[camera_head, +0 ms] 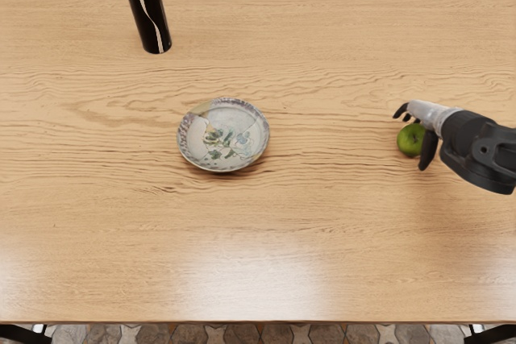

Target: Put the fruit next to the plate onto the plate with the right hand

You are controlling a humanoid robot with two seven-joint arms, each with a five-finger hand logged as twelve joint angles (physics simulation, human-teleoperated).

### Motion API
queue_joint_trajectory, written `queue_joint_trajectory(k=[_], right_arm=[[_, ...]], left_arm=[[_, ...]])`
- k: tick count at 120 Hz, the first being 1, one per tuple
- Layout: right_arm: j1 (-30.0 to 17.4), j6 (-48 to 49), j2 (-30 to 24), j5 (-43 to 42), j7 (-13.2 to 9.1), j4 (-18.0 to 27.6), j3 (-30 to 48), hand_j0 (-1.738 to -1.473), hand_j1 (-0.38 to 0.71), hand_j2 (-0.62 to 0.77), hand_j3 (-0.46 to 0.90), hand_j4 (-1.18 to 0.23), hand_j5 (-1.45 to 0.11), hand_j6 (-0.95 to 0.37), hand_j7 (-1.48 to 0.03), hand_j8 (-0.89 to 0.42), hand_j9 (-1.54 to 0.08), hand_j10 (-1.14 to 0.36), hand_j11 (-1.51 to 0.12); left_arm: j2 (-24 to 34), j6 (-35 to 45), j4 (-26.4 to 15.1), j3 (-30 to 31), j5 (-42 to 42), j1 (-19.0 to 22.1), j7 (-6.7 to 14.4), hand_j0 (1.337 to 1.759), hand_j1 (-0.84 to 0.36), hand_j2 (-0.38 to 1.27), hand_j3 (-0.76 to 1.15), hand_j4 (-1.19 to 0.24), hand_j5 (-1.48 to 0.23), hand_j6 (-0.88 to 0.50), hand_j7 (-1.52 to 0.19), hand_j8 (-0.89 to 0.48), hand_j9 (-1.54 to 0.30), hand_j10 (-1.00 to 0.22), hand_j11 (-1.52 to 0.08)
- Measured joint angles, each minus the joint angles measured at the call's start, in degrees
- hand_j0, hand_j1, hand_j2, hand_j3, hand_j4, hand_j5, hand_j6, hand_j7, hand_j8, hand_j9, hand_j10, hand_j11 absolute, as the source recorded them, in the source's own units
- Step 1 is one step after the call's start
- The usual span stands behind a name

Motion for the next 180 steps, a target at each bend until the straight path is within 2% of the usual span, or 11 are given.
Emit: queue_joint_trajectory(k=[33, 77, 111, 121, 139, 148, 154, 161, 180], right_arm=[[-0.39, -2.64, 1.78, -1.10, 0.00, -1.91, -0.05, -1.658, -0.03, -0.05, 0.00, -0.27, -0.34, -0.27, -0.34, -0.27, -0.34, -0.27, -0.34], [-1.90, -4.02, 2.05, -1.63, 0.00, -2.00, 0.15, -1.658, 0.05, -0.06, 0.00, -0.34, -0.44, -0.34, -0.44, -0.34, -0.44, -0.34, -0.44], [-2.37, -4.44, 2.01, -0.98, 0.00, -2.17, 0.26, -1.657, 0.16, -0.09, 0.00, -0.43, -0.56, -0.44, -0.56, -0.43, -0.56, -0.43, -0.56], [-2.53, -4.42, 2.01, -0.91, -0.02, -2.23, 0.35, -1.655, 0.17, -0.09, 0.00, -0.47, -0.63, -0.46, -0.62, -0.40, -0.63, -0.47, -0.63], [-2.63, -4.40, 2.07, -0.21, -0.14, -2.34, 0.51, -1.645, 0.20, -0.06, 0.00, -0.60, -0.79, -0.42, -0.78, -0.34, -0.80, -0.56, -0.80], [-2.62, -4.45, 2.09, 0.41, -0.06, -2.53, 0.56, -1.646, 0.22, 0.09, 0.00, -0.66, -0.86, -0.44, -0.85, -0.35, -0.88, -0.58, -0.88], [-2.62, -4.44, 2.43, 0.67, -0.03, -3.13, 0.58, -1.645, 0.22, 0.11, 0.00, -0.69, -0.90, -0.44, -0.89, -0.36, -0.92, -0.59, -0.93], [-2.56, -4.39, 2.88, 0.86, -0.01, -3.88, 0.60, -1.644, 0.20, 0.09, 0.00, -0.69, -0.94, -0.44, -0.93, -0.36, -0.96, -0.59, -0.97], [-1.65, -4.27, 4.08, 1.34, 0.05, -4.93, 1.35, -1.646, 0.21, 0.22, 0.00, -0.66, -1.02, -0.42, -0.99, -0.36, -1.03, -0.61, -1.05]], left_arm=[[0.00, 0.00, 0.02, 0.00, 0.00, 0.00, 0.00, 1.658, 0.06, 0.05, 0.00, -0.24, -0.32, -0.24, -0.32, -0.24, -0.32, -0.24, -0.32], [0.00, 0.00, 0.03, 0.00, 0.00, 0.00, 0.00, 1.658, 0.06, 0.05, 0.00, -0.24, -0.32, -0.24, -0.32, -0.24, -0.32, -0.24, -0.32], [0.00, 0.00, 0.03, 0.00, 0.00, 0.00, 0.00, 1.658, 0.06, 0.05, 0.00, -0.24, -0.32, -0.24, -0.32, -0.24, -0.32, -0.24, -0.32], [0.00, 0.00, 0.03, -0.01, 0.00, 0.00, 0.00, 1.658, 0.06, 0.05, 0.00, -0.24, -0.32, -0.24, -0.32, -0.24, -0.32, -0.24, -0.32], [0.00, 0.01, 0.02, -0.01, 0.01, 0.00, 0.00, 1.658, 0.06, 0.05, 0.00, -0.24, -0.32, -0.24, -0.32, -0.24, -0.32, -0.24, -0.32], [0.00, 0.00, 0.02, -0.01, 0.01, 0.00, 0.00, 1.658, 0.06, 0.05, 0.00, -0.24, -0.32, -0.24, -0.32, -0.24, -0.32, -0.24, -0.32], [0.00, 0.00, 0.02, -0.01, 0.01, 0.00, -0.01, 1.658, 0.06, 0.05, 0.00, -0.24, -0.32, -0.24, -0.32, -0.24, -0.32, -0.24, -0.32], [0.00, -0.01, 0.02, -0.02, 0.01, 0.00, -0.01, 1.658, 0.06, 0.05, 0.00, -0.24, -0.32, -0.24, -0.32, -0.24, -0.32, -0.24, -0.32], [0.00, -0.01, 0.02, -0.01, 0.01, 0.00, 0.00, 1.658, 0.06, 0.05, 0.00, -0.24, -0.32, -0.24, -0.32, -0.24, -0.32, -0.24, -0.32]])
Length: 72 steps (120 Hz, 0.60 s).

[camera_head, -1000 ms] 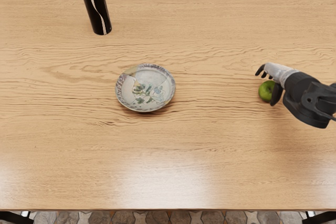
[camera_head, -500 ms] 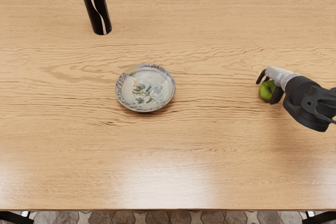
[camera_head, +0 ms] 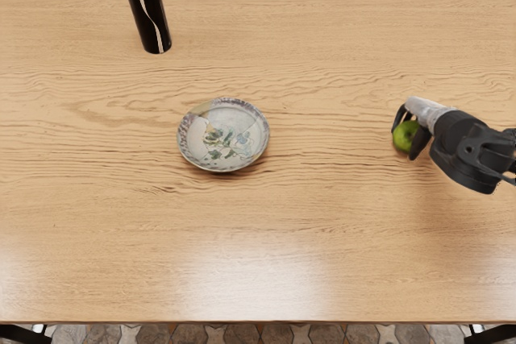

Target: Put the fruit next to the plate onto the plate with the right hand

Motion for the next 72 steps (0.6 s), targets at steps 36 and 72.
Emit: queue_joint_trajectory(k=[36, 72], right_arm=[[4.80, 0.72, 4.32, 0.36, 0.04, -0.23, 1.88, -1.649, 0.25, 0.27, 0.00, -0.59, -1.09, -0.37, -1.03, -0.31, -1.08, -0.57, -1.11], [7.65, 0.86, 13.69, 0.39, 0.00, 0.27, 6.29, -1.650, 0.25, 0.26, 0.00, -0.59, -1.10, -0.37, -1.03, -0.30, -1.08, -0.56, -1.11]], left_arm=[[0.00, 0.01, 0.01, 0.00, 0.00, 0.00, 0.00, 1.658, 0.06, 0.05, 0.00, -0.24, -0.32, -0.24, -0.32, -0.24, -0.32, -0.24, -0.32], [0.00, 0.01, 0.01, 0.01, 0.00, 0.00, 0.00, 1.658, 0.06, 0.05, 0.00, -0.24, -0.32, -0.24, -0.32, -0.24, -0.32, -0.24, -0.32]])
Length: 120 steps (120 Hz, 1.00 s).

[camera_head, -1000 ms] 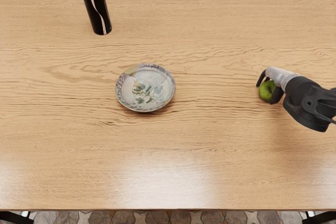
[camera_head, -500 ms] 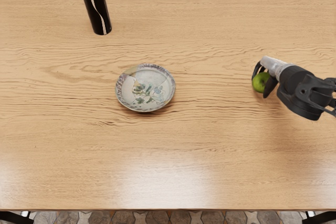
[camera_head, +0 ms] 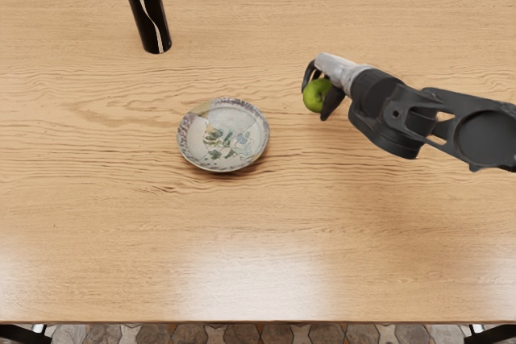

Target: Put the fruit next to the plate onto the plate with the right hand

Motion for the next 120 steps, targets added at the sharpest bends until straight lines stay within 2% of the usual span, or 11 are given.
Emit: queue_joint_trajectory(k=[19, 52, 100, 113, 120], right_arm=[[1.65, 0.08, 5.57, -0.32, -0.01, 0.08, -0.04, -1.650, 0.25, 0.26, 0.00, -0.59, -1.10, -0.38, -1.03, -0.31, -1.08, -0.57, -1.11], [3.38, 0.22, 13.59, -0.66, 0.01, -0.02, -0.91, -1.650, 0.30, 0.35, 0.00, -0.54, -1.12, -0.35, -1.02, -0.28, -1.09, -0.54, -1.11], [0.04, -0.06, 15.23, -1.14, -0.03, -1.82, -1.02, -1.651, 0.22, 0.21, 0.00, -0.62, -1.04, -0.40, -0.99, -0.35, -1.02, -0.60, -1.05], [-0.52, -0.13, 15.19, -1.14, -0.03, -2.91, -0.99, -1.652, 0.20, 0.18, 0.00, -0.65, -0.99, -0.43, -0.94, -0.38, -0.97, -0.63, -1.01], [-0.80, -0.56, 15.33, -0.93, -0.04, -3.91, -0.74, -1.653, 0.09, 0.14, 0.00, -0.51, -0.78, -0.35, -0.74, -0.31, -0.76, -0.50, -0.79]], left_arm=[[0.00, 0.00, 0.00, 0.00, 0.00, 0.00, 0.00, 1.658, 0.06, 0.05, 0.00, -0.24, -0.32, -0.24, -0.32, -0.24, -0.32, -0.24, -0.32], [0.00, 0.00, 0.00, 0.00, 0.00, 0.00, 0.00, 1.658, 0.06, 0.05, 0.00, -0.24, -0.32, -0.24, -0.32, -0.24, -0.32, -0.24, -0.32], [0.00, -0.01, 0.00, 0.01, 0.00, 0.00, 0.00, 1.658, 0.06, 0.05, 0.00, -0.24, -0.32, -0.24, -0.32, -0.24, -0.32, -0.24, -0.32], [0.00, 0.00, 0.00, 0.01, 0.00, 0.00, 0.00, 1.658, 0.06, 0.05, 0.00, -0.24, -0.32, -0.24, -0.32, -0.24, -0.32, -0.24, -0.32], [0.00, -0.01, 0.00, 0.01, 0.00, 0.00, 0.00, 1.658, 0.06, 0.05, 0.00, -0.24, -0.32, -0.24, -0.32, -0.24, -0.32, -0.24, -0.32]])
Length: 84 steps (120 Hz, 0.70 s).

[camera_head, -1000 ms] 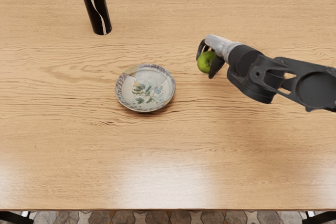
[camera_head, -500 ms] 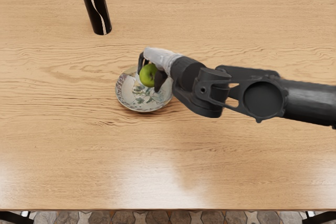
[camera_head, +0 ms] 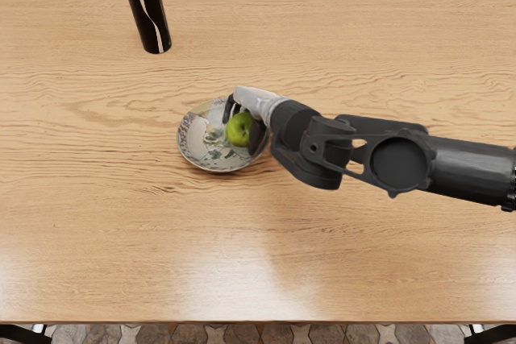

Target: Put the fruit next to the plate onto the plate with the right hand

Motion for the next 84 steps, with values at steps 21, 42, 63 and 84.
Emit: queue_joint_trajectory(k=[21, 42, 63, 84], right_arm=[[-0.20, -0.24, 0.28, 0.62, -0.01, -0.92, 1.31, -1.656, -0.14, 0.05, 0.00, -0.24, -0.36, -0.17, -0.34, -0.15, -0.35, -0.23, -0.36], [-0.05, 5.28, -9.28, 10.52, -0.01, 7.57, 8.22, -1.657, -0.23, 0.02, 0.00, -0.12, -0.18, -0.10, -0.17, -0.09, -0.18, -0.12, -0.18], [-0.37, 29.97, -24.19, 29.24, -0.01, 9.73, 15.46, -1.658, -0.28, 0.00, 0.00, -0.07, -0.10, -0.06, -0.10, -0.06, -0.10, -0.07, -0.10], [-0.67, 43.34, -39.52, 42.16, 0.32, 8.43, 18.70, -1.658, -0.29, 0.00, 0.00, -0.05, -0.07, -0.05, -0.07, -0.05, -0.07, -0.05, -0.07]], left_arm=[[0.00, 0.00, 0.01, 0.00, 0.00, 0.00, 0.00, 1.658, 0.06, 0.05, 0.00, -0.24, -0.32, -0.24, -0.32, -0.24, -0.32, -0.24, -0.32], [0.00, 0.01, 0.00, 0.00, 0.00, 0.00, 0.00, 1.658, 0.06, 0.05, 0.00, -0.24, -0.32, -0.24, -0.32, -0.24, -0.32, -0.24, -0.32], [0.00, 0.02, 0.00, 0.00, 0.00, 0.00, 0.00, 1.658, 0.06, 0.05, 0.00, -0.24, -0.32, -0.24, -0.32, -0.24, -0.32, -0.24, -0.32], [0.00, -0.01, -0.22, -0.05, 0.01, 0.00, 0.00, 1.658, 0.06, 0.05, 0.00, -0.24, -0.32, -0.24, -0.32, -0.24, -0.32, -0.24, -0.32]])
